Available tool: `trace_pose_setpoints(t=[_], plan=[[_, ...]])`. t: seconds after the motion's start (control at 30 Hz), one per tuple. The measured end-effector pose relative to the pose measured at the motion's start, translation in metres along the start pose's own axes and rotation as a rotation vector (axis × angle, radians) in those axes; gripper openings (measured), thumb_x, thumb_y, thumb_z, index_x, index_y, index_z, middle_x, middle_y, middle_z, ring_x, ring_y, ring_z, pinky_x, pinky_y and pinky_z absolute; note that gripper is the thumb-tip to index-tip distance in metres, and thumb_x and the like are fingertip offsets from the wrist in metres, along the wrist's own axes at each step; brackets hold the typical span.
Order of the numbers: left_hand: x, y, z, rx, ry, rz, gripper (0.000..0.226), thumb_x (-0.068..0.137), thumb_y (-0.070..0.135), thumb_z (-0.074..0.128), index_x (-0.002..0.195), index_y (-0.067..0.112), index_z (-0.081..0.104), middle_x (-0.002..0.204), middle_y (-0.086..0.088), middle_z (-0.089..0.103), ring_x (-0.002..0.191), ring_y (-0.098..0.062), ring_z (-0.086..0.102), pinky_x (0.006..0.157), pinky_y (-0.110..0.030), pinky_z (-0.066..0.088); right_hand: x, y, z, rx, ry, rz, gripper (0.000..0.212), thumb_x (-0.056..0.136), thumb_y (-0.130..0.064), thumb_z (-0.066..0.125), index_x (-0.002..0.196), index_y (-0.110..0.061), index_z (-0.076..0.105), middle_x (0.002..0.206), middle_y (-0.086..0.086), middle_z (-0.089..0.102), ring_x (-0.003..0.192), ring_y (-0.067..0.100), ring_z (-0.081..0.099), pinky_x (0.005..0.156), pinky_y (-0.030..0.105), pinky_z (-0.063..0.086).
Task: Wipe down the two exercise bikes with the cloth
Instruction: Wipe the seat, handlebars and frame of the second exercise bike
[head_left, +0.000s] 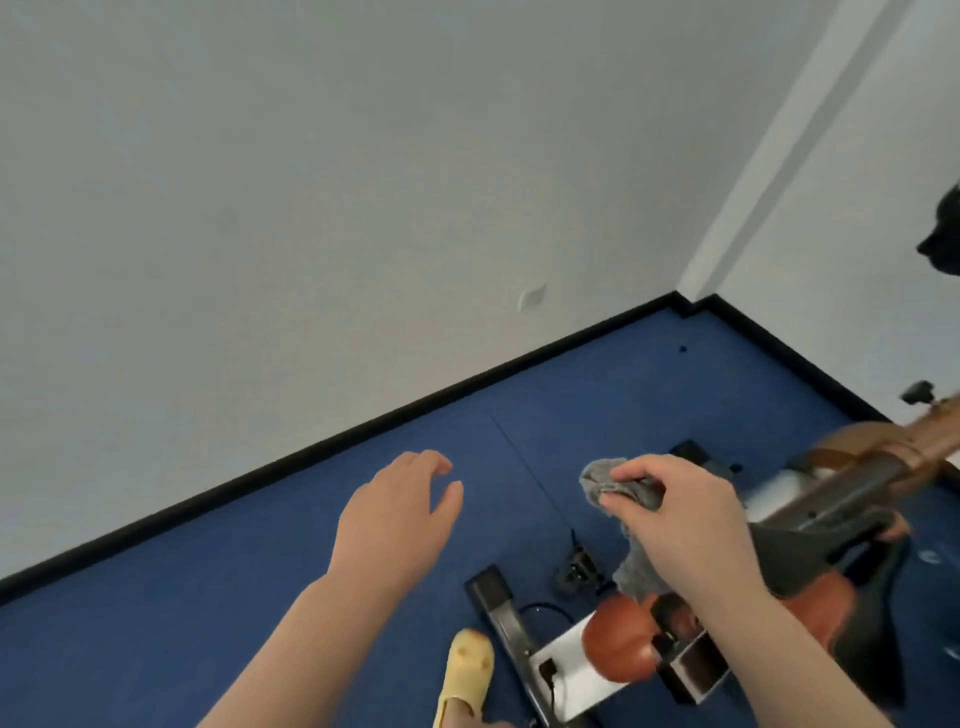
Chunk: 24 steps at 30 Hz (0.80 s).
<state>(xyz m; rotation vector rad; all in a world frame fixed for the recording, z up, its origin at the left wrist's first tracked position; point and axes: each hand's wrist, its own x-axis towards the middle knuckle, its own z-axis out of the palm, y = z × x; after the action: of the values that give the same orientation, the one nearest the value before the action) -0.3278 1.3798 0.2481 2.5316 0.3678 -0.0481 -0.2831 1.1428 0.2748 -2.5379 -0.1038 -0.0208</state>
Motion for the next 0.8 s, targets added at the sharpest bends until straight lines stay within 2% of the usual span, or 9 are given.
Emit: trace_pose_setpoints(t=[0.17, 0.3, 0.47, 0.67, 0.8], plan=[[0.079, 0.038, 0.003, 0.022, -0.070, 0.185, 0.032, 0.092, 0.044, 0.043, 0.120, 0.032, 0.053, 0.121, 0.020, 0.056, 0.107, -0.004, 0.056, 0.089, -0.028, 0.046, 0.053, 0.010, -0.006, 0.048, 0.130, 0.107, 0.016, 0.070, -0.028, 0.079, 0.083, -0.029, 0.070, 0.083, -0.020, 0.063, 0.084, 0.008, 0.060, 0.076, 0.026, 0.045], [0.141, 0.071, 0.005, 0.054, -0.089, 0.306, 0.031, 0.092, 0.044, 0.042, 0.119, 0.034, 0.053, 0.119, 0.021, 0.056, 0.103, -0.002, 0.056, 0.085, -0.025, 0.043, 0.097, 0.016, -0.016, 0.045, 0.201, 0.161, 0.015, 0.071, -0.030, 0.078, 0.083, -0.031, 0.069, 0.083, -0.019, 0.063, 0.082, 0.005, 0.057, 0.072, 0.023, 0.040], [0.195, 0.092, 0.015, -0.010, -0.157, 0.395, 0.030, 0.091, 0.044, 0.044, 0.117, 0.034, 0.054, 0.110, 0.025, 0.054, 0.089, 0.005, 0.054, 0.081, -0.023, 0.044, 0.146, 0.020, -0.029, 0.016, 0.246, 0.235, 0.012, 0.071, -0.029, 0.077, 0.081, -0.030, 0.069, 0.085, -0.015, 0.066, 0.083, 0.008, 0.057, 0.073, 0.027, 0.043], [0.286, 0.118, 0.028, 0.023, -0.262, 0.504, 0.030, 0.092, 0.044, 0.044, 0.120, 0.035, 0.052, 0.118, 0.023, 0.055, 0.100, -0.001, 0.055, 0.084, -0.024, 0.043, 0.213, 0.020, -0.039, -0.007, 0.363, 0.348, 0.012, 0.072, -0.029, 0.077, 0.082, -0.030, 0.070, 0.085, -0.015, 0.066, 0.084, 0.009, 0.059, 0.074, 0.028, 0.045], [0.363, 0.151, 0.025, 0.022, -0.313, 0.644, 0.029, 0.092, 0.044, 0.045, 0.119, 0.034, 0.054, 0.117, 0.023, 0.056, 0.099, -0.001, 0.057, 0.086, -0.027, 0.047, 0.256, 0.017, -0.045, -0.021, 0.493, 0.458, 0.012, 0.072, -0.029, 0.077, 0.082, -0.030, 0.070, 0.083, -0.016, 0.065, 0.083, 0.006, 0.058, 0.071, 0.024, 0.043]])
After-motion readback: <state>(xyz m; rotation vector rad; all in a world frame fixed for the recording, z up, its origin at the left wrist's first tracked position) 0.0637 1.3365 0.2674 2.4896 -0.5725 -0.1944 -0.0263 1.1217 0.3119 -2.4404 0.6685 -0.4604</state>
